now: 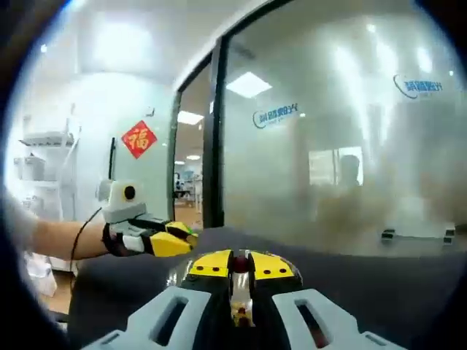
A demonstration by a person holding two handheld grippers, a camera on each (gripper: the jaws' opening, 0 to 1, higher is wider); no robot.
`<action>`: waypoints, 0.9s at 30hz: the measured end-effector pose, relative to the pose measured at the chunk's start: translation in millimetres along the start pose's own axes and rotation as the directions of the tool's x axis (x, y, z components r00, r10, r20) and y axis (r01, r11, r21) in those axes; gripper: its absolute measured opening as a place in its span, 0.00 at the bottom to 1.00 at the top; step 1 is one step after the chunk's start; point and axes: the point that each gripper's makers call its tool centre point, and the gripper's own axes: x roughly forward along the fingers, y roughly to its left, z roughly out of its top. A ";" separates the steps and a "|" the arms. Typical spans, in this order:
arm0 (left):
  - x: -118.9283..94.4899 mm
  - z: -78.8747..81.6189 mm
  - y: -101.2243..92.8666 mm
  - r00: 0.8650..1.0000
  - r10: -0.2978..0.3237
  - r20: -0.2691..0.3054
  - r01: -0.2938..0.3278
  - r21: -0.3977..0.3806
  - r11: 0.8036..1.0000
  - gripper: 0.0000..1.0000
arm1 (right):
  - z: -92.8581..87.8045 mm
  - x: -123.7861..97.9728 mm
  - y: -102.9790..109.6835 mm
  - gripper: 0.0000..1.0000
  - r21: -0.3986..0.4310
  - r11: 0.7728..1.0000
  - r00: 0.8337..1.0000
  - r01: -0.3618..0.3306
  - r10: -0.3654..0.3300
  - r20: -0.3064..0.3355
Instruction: Pick candy and put bowl
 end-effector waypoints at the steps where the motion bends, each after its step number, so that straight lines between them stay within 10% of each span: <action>1: 1.3 2.9 5.3 1.000 0.017 0.007 -0.017 0.009 1.000 0.05 | 0.4 5.8 -1.7 0.04 -0.021 0.999 0.999 0.034 -0.034 -0.004; 16: 0.4 -10.8 35.9 0.993 0.120 -0.021 -0.120 0.018 0.993 0.05 | 7.4 23.2 8.4 0.05 0.007 1.000 1.000 0.021 -0.021 0.018; 21: 0.8 -8.1 45.7 0.986 0.165 0.003 -0.165 0.014 0.986 0.38 | 4.9 22.6 9.8 0.05 0.000 1.000 1.000 0.021 -0.021 0.009; 27: -3.2 -7.9 43.0 0.989 0.151 0.000 -0.151 0.003 0.989 0.30 | 3.7 23.1 10.2 0.04 -0.009 1.000 1.000 0.025 -0.025 0.008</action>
